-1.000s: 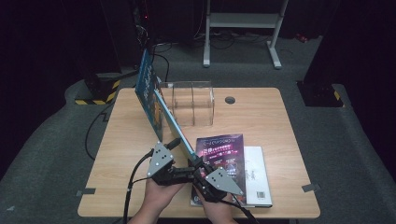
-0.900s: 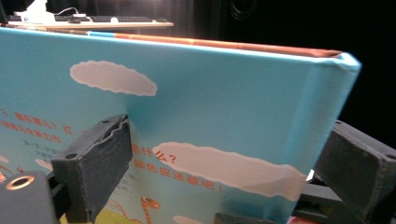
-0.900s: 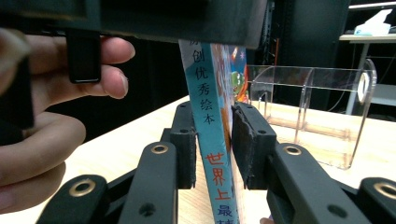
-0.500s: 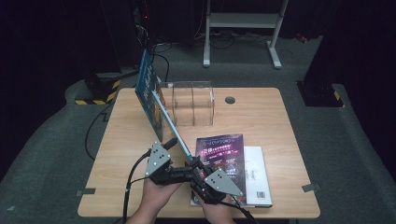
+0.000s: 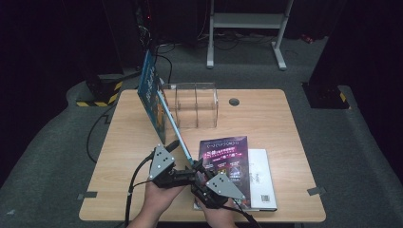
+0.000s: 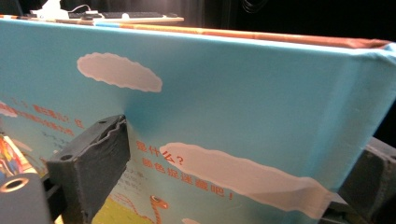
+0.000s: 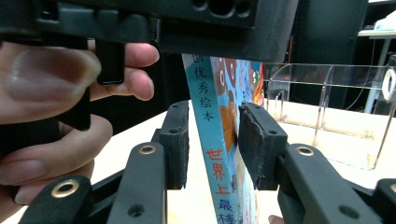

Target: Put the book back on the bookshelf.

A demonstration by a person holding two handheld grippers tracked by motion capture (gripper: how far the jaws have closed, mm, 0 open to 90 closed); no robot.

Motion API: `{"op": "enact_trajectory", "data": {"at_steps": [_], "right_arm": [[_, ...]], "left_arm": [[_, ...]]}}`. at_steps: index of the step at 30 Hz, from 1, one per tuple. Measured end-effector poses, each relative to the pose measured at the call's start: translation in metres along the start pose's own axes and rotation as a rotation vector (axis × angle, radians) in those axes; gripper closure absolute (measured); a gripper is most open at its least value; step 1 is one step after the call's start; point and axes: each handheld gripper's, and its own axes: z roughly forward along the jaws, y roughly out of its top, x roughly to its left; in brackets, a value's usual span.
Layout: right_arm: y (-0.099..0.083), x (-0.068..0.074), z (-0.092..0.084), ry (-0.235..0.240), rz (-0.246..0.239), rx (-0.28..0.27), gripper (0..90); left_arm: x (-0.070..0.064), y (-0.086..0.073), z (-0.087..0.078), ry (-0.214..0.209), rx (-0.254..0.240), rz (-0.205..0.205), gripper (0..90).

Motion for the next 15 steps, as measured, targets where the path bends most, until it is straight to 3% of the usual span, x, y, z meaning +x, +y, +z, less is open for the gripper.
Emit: {"op": "enact_trajectory", "data": {"at_steps": [15], "right_arm": [[0.002, 0.01, 0.009, 0.044, -0.005, 0.03, 60.9]], "left_arm": [[0.009, -0.001, -0.006, 0.016, -0.003, -0.005, 10.6]]}}
